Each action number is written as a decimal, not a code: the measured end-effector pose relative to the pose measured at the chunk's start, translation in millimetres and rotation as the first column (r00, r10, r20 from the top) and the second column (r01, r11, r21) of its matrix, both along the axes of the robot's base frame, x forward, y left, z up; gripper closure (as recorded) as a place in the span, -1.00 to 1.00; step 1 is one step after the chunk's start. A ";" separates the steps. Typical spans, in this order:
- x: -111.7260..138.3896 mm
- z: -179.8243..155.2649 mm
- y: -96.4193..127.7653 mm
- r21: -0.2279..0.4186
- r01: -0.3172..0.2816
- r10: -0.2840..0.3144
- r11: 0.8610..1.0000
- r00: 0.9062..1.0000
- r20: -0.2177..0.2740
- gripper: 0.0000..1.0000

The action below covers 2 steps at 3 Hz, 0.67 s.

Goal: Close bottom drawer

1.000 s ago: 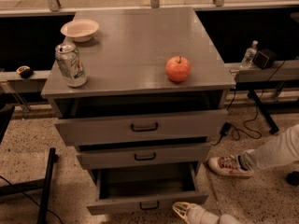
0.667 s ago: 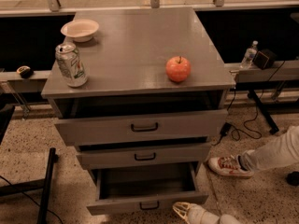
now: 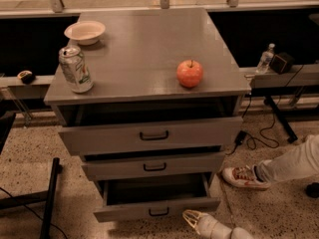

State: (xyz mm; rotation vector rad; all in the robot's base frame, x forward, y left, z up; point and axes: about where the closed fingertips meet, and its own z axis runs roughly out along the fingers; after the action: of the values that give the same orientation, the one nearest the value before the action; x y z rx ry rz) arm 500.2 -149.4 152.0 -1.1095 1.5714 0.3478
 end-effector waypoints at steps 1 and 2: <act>38.9 -0.9 -2.2 0.032 0.060 -0.062 0.998 0.996 0.064 1.00; 75.8 -6.0 -8.6 0.066 0.111 -0.117 0.992 0.989 0.090 1.00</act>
Offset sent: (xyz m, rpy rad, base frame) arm 0.1209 -0.0238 -0.0126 0.0935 -0.1289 -0.1884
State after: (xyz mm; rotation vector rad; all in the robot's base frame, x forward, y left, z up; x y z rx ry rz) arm 576.0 -158.0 146.0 -0.9711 1.5238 0.2615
